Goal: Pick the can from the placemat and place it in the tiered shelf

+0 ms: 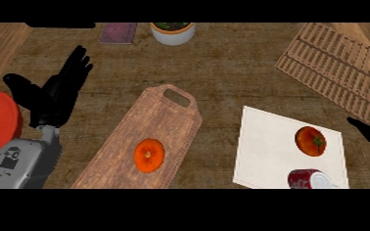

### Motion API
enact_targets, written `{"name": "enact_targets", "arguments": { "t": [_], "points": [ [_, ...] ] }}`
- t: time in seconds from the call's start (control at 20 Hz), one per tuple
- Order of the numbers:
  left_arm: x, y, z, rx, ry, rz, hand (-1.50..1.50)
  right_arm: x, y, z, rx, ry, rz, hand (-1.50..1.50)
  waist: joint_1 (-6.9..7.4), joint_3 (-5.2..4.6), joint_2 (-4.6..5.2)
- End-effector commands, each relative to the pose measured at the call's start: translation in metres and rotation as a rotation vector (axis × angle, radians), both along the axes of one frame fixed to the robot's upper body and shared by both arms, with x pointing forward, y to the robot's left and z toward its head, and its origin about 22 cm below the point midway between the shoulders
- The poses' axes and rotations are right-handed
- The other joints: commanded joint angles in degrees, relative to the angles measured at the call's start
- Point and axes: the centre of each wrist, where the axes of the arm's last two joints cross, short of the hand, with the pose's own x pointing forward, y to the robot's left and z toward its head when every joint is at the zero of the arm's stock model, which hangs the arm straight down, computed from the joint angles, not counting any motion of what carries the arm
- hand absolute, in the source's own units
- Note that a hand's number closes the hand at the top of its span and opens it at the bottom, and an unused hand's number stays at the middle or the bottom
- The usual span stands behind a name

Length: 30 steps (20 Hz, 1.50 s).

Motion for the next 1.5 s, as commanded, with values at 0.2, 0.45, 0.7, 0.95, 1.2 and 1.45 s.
{"name": "enact_targets", "arguments": {
  "t": [0.2, 0.45, 0.7, 0.95, 1.2, 1.45],
  "points": [
    [-0.007, 0.015, 0.002, 0.011, 0.006, 0.000, 0.00, -0.001, 0.023, -0.005, -0.148, 0.156, -0.051, -1.50, -0.49, -0.03, -0.24],
    [0.000, 0.010, -0.009, 0.005, 0.012, 0.008, 0.00, 0.002, 0.028, -0.026, -0.133, 0.175, -0.041, -1.50, -1.15, 0.01, -0.14],
    [0.008, -0.012, 0.007, -0.009, -0.007, -0.001, 0.00, 0.018, 0.032, -0.033, -0.141, 0.194, -0.045, -1.50, -0.76, 0.03, -0.07],
    [-0.011, -0.005, -0.012, 0.023, -0.001, 0.014, 0.00, -0.005, 0.035, -0.059, -0.103, 0.166, -0.057, -1.50, -1.39, 0.06, -0.29],
    [-0.002, -0.006, 0.009, 0.002, 0.012, 0.004, 0.00, 0.019, 0.047, -0.063, -0.117, 0.164, -0.065, -1.50, -0.80, 0.06, -0.21],
    [-0.007, 0.008, 0.009, -0.003, 0.013, 0.010, 0.00, 0.018, 0.030, -0.097, -0.108, 0.184, -0.076, -1.50, -0.90, 0.08, -0.23]
  ]
}}
